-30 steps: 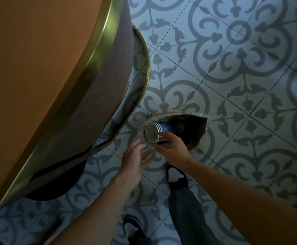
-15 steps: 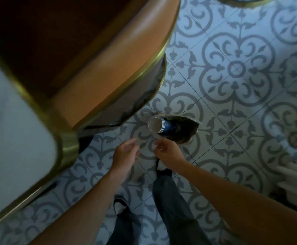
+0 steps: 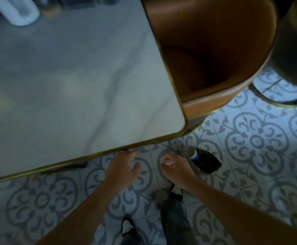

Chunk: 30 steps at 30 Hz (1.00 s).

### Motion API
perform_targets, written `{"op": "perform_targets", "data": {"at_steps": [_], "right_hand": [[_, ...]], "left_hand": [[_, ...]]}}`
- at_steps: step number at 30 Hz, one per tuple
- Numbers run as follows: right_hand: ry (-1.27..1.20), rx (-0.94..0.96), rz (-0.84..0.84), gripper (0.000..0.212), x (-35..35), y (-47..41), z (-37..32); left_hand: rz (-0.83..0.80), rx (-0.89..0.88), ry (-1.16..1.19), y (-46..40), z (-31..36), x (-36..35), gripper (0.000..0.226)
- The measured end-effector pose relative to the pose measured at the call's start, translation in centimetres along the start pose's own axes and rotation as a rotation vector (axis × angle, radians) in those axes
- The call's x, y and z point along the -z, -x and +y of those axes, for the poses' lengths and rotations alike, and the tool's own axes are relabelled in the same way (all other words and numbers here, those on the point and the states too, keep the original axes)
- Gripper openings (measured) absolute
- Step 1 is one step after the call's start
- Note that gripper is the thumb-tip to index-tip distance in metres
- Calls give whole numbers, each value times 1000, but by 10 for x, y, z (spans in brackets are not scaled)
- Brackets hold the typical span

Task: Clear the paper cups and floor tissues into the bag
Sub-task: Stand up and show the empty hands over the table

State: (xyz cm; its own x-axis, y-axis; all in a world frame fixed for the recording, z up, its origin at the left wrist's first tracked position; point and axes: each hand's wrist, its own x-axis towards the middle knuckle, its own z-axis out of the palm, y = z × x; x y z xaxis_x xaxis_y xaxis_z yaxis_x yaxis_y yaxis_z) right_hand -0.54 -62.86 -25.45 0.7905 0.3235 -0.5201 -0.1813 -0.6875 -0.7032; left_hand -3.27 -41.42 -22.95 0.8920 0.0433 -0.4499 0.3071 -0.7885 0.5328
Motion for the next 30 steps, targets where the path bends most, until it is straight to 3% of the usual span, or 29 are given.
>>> {"op": "perform_targets", "data": {"at_steps": [10, 19, 30], "right_hand": [[557, 572, 415, 29, 2, 45, -240], [864, 1018, 792, 49, 71, 108, -435], [938, 1148, 1168, 70, 159, 212, -548]], "left_hand": [[524, -224, -381, 94, -39, 192, 59], [1061, -310, -610, 178, 24, 370, 62], [1473, -339, -698, 261, 135, 475, 66]]}}
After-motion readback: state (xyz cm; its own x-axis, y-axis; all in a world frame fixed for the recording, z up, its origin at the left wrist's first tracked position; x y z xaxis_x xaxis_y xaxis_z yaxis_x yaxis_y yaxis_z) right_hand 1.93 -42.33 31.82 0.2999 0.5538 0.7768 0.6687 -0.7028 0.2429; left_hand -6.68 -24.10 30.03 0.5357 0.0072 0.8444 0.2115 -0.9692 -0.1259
